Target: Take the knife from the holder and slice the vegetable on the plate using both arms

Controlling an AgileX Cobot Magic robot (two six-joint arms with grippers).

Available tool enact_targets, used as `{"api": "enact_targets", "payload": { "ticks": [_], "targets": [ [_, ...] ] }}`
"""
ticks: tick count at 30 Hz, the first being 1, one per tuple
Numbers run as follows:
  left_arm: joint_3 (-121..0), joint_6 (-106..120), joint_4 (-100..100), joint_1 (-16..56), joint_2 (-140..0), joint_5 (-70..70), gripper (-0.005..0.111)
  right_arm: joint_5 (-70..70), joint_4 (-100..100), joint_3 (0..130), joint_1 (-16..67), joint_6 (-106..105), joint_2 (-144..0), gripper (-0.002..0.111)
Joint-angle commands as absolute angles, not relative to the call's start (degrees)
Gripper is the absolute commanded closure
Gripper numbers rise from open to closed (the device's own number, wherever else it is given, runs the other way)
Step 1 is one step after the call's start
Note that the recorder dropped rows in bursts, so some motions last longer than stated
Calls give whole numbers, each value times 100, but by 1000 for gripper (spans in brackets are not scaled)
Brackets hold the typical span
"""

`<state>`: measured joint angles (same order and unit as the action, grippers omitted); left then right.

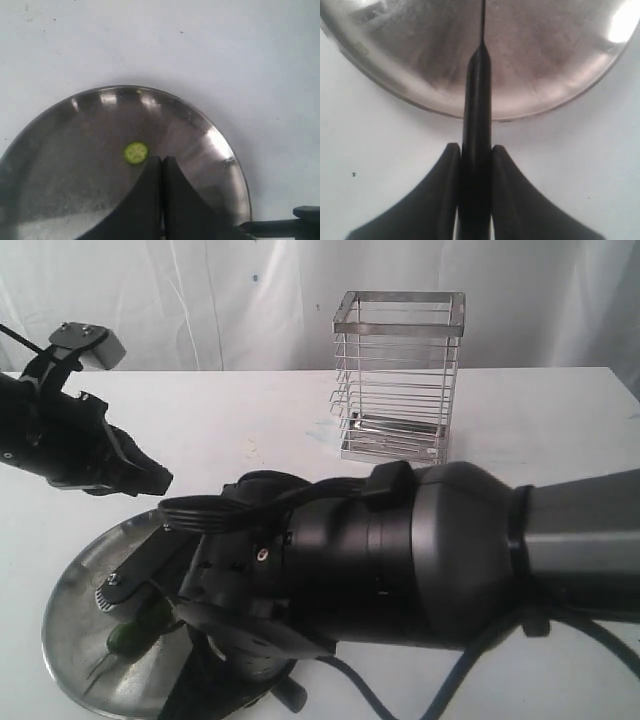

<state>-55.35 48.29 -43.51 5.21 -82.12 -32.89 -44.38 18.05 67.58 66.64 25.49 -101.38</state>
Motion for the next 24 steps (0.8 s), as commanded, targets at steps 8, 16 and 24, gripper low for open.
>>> {"api": "enact_targets", "payload": {
  "ticks": [8, 16, 24],
  "targets": [
    [-4840, 4334, -4081, 530, -7863, -2932, 107, -4213, 1507, 6779, 6760, 2851, -10282, 108],
    [-4840, 4334, -4106, 530, -7863, -2943, 107, -4019, 1639, 6789, 6747, 2861, -10490, 108],
    [-4840, 4334, -4104, 530, -7863, -2954, 107, -4008, 1936, 6789, 6735, 2999, -10490, 108]
  ]
}}
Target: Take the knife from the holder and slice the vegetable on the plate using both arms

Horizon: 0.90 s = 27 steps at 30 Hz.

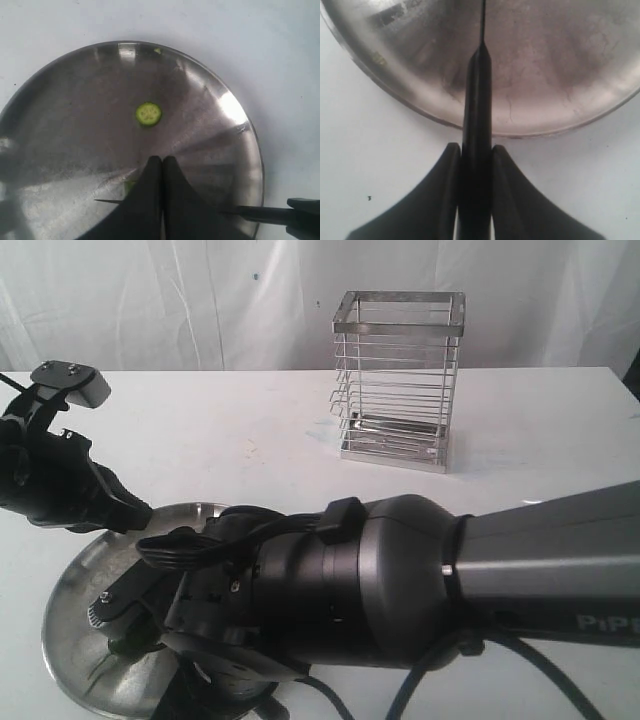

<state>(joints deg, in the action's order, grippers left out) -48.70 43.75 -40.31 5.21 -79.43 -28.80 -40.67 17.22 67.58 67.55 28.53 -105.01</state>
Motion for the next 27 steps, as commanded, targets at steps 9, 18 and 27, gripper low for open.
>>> {"api": "enact_targets", "payload": {
  "ticks": [9, 18, 27],
  "targets": [
    [-4840, 4334, -4137, 530, -7863, -2954, 107, -4008, 2061, 6789, 6735, 3141, -10490, 108],
    [-4840, 4334, -4146, 530, -7863, -2987, 107, -4008, 2015, 6789, 6735, 3140, -10558, 108],
    [-4840, 4334, -4146, 530, -7863, -3018, 107, -3971, 1974, 6789, 6735, 3140, -10642, 108]
  ]
}}
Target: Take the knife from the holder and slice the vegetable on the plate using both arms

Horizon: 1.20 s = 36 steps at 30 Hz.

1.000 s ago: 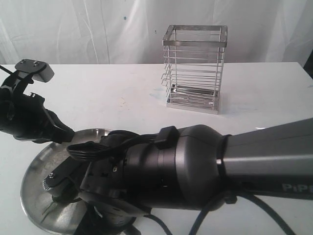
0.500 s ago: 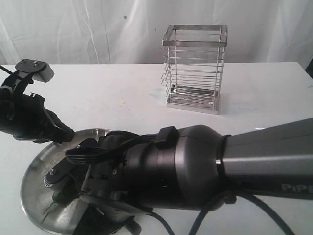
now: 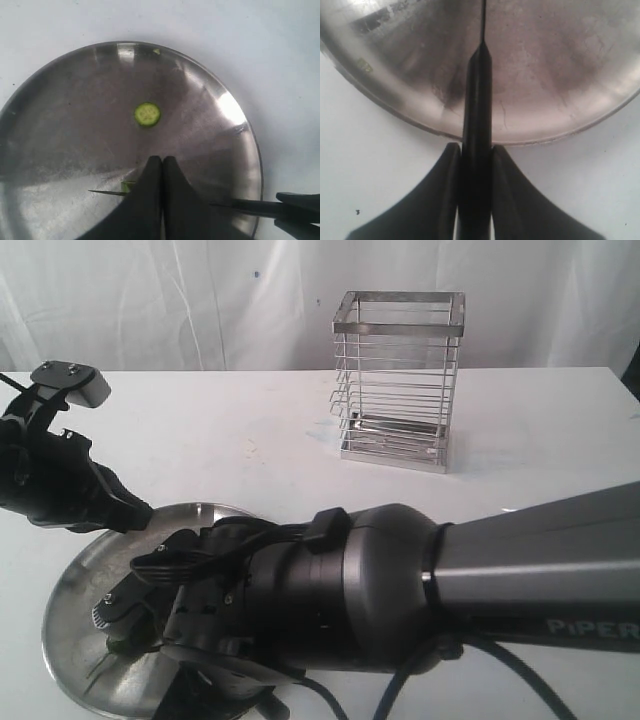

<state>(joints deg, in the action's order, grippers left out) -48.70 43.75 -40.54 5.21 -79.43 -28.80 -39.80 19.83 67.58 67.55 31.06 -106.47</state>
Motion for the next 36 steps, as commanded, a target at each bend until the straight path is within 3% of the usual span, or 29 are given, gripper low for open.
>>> {"api": "enact_targets", "payload": {
  "ticks": [1, 14, 36],
  "targets": [
    [-4840, 4334, -4146, 530, -7863, -3018, 107, -3971, 1974, 6789, 6735, 3140, -10642, 108],
    [-4203, 4529, -4183, 542, -8000, -2547, 107, -3969, 1894, 6789, 6735, 3130, -10642, 108],
    [-4210, 5162, -4922, 542, -8746, -2507, 107, -3944, 1904, 6789, 6735, 3109, -10642, 108]
  ]
}}
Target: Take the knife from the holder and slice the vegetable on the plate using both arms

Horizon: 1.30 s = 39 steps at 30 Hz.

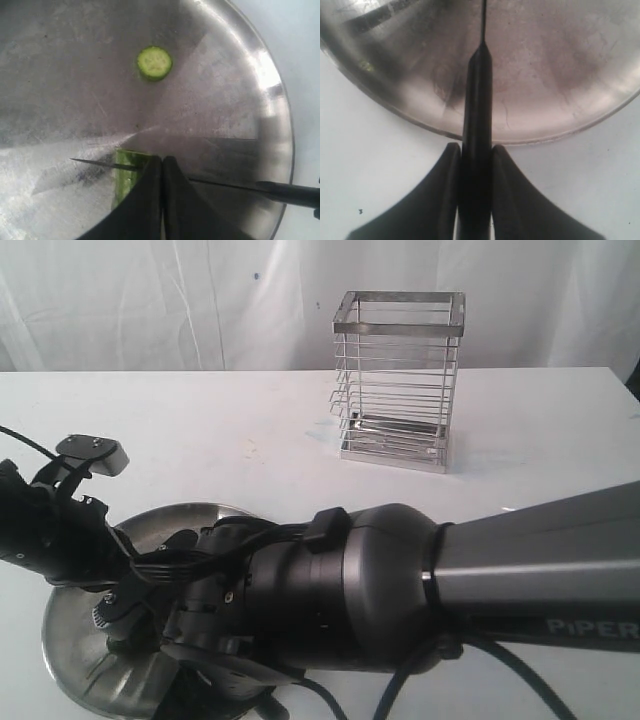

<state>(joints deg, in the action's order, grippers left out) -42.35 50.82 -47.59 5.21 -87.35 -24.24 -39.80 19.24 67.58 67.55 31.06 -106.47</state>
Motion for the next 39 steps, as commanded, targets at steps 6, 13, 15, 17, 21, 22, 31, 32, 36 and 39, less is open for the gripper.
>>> {"api": "enact_targets", "payload": {
  "ticks": [6, 13, 15, 17, 21, 22, 31, 32, 36, 39],
  "targets": [
    [-4210, 5188, -4931, 542, -8746, -2448, 107, -3934, 1904, 6789, 6735, 3109, -10642, 108],
    [-4210, 5272, -4929, 542, -9172, -2225, 107, -3937, 1904, 6789, 6735, 3086, -10642, 108],
    [-4210, 5289, -4929, 542, -9464, -2226, 107, -3937, 1914, 6789, 6735, 3064, -10642, 108],
    [-4210, 5289, -4929, 542, -9647, -2182, 107, -3937, 1926, 6789, 6735, 3064, -10642, 108],
    [-4400, 5256, -4929, 542, -9600, -2201, 107, -3937, 1926, 6789, 6735, 3064, -10642, 108],
    [-4457, 5256, -4929, 530, -9539, -2220, 107, -3937, 1924, 6789, 6735, 3053, -10642, 108],
    [-4610, 5234, -4833, 530, -8751, -2184, 107, -3967, 1798, 6789, 6735, 2980, -10642, 108],
    [-4610, 5234, -4833, 530, -8709, -2195, 107, -3967, 1798, 6789, 6735, 2979, -10654, 108],
    [-4610, 5234, -4833, 530, -8663, -2290, 107, -3922, 1754, 6789, 6735, 2979, -10730, 108],
    [-4599, 5234, -4833, 530, -8663, -2302, 107, -3922, 1754, 6789, 6735, 2979, -10803, 108]
  ]
}}
